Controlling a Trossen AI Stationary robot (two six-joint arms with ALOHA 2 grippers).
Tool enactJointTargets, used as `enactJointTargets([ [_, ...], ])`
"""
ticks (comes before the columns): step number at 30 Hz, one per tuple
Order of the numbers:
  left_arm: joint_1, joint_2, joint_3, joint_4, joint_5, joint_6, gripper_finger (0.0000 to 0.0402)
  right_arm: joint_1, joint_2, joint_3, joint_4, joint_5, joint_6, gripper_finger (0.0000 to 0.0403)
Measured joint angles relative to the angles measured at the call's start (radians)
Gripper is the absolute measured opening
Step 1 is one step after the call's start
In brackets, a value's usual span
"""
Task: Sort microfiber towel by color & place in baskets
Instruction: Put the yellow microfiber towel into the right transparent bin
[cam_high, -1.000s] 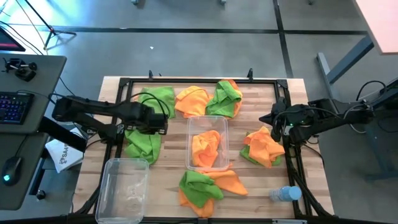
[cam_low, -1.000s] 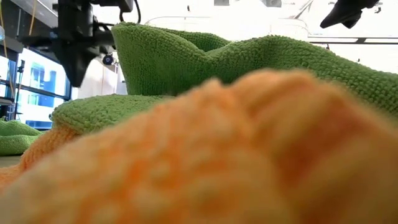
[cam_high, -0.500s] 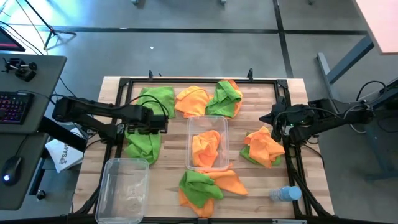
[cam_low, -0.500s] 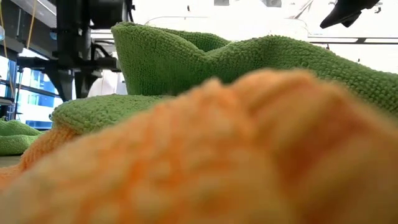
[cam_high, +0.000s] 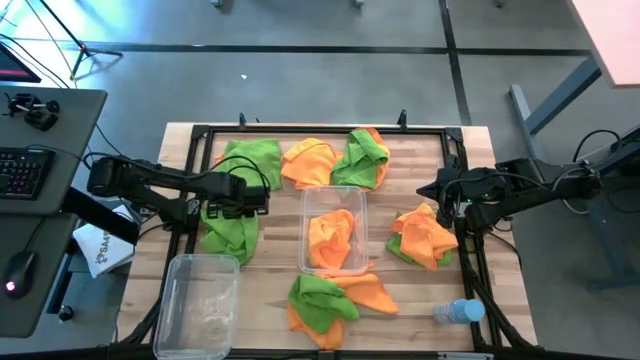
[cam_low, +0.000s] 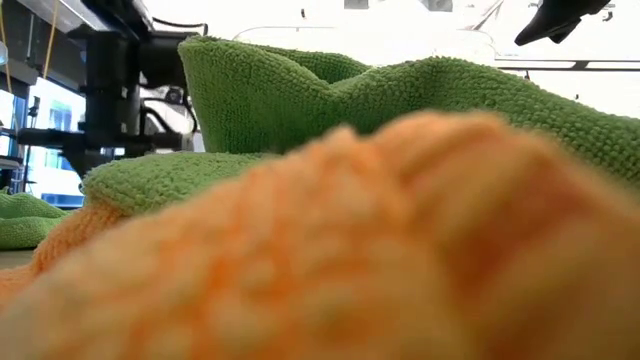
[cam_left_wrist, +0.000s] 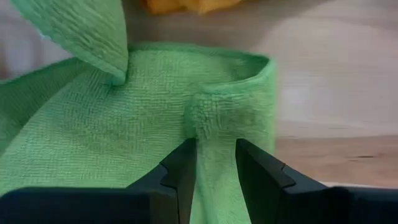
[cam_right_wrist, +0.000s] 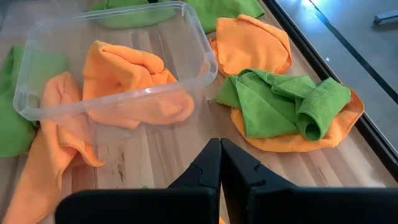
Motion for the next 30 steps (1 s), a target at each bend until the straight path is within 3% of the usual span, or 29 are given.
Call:
enactJointTargets([
  [8,0.025,0.077,-0.049,0.020,0.027,0.007,0.0102,0.000,0.000,0.000,0.003,0.000,0.030,0.0000],
  [14,0.051,0.138,-0.058,0.058,0.040,0.155,0.0100,0.000,0.000,0.000,-0.011,0.000,0.046,0.0000],
  [17,0.074,0.142,-0.045,0.055,0.053,0.240,0.0077,0.000,0.000,0.000,-0.010,0.000,0.069,0.0000],
  [21,0.096,0.130,0.008,-0.006,-0.001,0.366,0.0012,0.000,0.001,0.000,-0.009,0.020,0.098,0.0000],
  [30,0.108,-0.021,0.246,-0.215,-0.059,0.704,0.0002,0.000,0.001,0.000,-0.011,0.058,0.117,0.0000],
])
